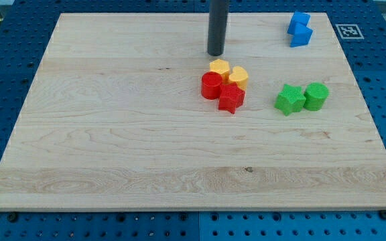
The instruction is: Separate the yellow hexagon from yellow heart
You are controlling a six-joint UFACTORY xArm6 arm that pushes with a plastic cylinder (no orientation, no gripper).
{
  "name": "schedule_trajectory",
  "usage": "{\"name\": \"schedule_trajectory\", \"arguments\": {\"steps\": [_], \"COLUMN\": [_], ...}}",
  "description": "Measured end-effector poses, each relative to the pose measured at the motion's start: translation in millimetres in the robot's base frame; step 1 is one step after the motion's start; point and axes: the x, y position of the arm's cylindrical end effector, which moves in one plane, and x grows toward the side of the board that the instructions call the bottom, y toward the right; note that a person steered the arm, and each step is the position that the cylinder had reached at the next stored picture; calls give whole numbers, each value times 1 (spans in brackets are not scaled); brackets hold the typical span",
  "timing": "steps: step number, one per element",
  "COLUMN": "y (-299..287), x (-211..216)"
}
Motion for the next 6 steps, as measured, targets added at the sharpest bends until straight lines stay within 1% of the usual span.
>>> {"name": "schedule_trajectory", "arguments": {"steps": [1, 2, 3, 4, 5, 6], "y": [-10, 0, 36, 25, -1, 11], "x": [24, 53, 56, 51, 51, 64]}}
